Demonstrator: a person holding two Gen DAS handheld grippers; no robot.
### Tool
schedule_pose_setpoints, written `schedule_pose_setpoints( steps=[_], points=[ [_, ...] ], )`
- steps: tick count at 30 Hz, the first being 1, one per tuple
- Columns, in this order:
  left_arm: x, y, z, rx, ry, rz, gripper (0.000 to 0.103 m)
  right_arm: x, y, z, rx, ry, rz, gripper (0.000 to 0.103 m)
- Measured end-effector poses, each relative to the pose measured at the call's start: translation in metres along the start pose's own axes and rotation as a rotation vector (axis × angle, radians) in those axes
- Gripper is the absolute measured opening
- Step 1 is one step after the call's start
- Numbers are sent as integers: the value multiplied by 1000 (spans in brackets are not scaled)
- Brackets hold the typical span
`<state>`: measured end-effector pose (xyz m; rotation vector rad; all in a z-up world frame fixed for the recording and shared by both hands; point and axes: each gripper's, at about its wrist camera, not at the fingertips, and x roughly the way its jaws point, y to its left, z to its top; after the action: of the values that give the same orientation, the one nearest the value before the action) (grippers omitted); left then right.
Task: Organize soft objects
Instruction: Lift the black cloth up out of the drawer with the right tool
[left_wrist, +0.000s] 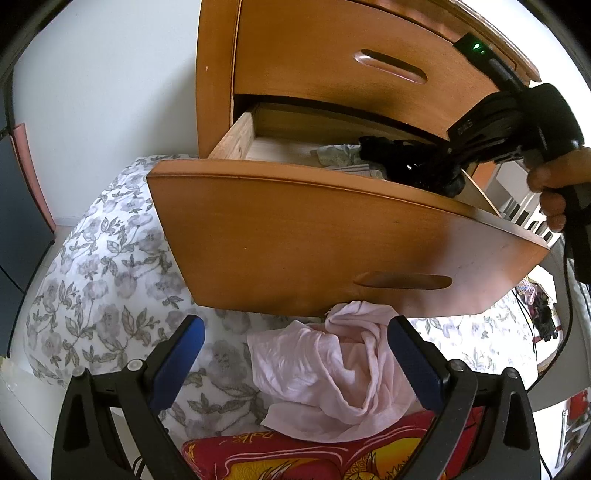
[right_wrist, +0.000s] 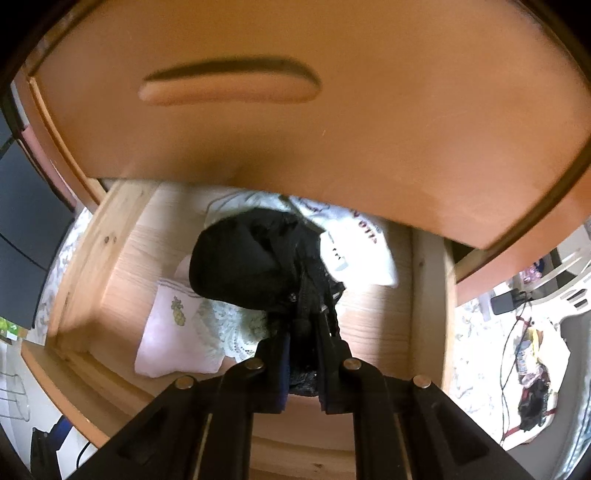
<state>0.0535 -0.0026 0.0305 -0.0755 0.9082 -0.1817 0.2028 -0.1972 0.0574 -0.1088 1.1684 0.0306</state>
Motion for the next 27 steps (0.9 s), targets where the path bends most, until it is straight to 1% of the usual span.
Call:
schedule_pose_setpoints(
  steps=[4,13,17,24,27],
  points=[
    [0,-1,-1,2,1,5,99,-22,-1,-5,-23,-55,-33,12],
    [-1,-2,-1,3,5,16,99,-59,-6,-4,-24,-164,-59,12],
    [-2,-3,-1,7,7,23,99,-78,-3,-4,-34,-233,-78,12],
    [-2,-2,-1,5,11,31,99,-113,-7,-7,-19,-309,-75,12],
    [-3,-3,-1,8,10,40,99,-126,-9,-10,-18,-334,-55,12]
  ],
)
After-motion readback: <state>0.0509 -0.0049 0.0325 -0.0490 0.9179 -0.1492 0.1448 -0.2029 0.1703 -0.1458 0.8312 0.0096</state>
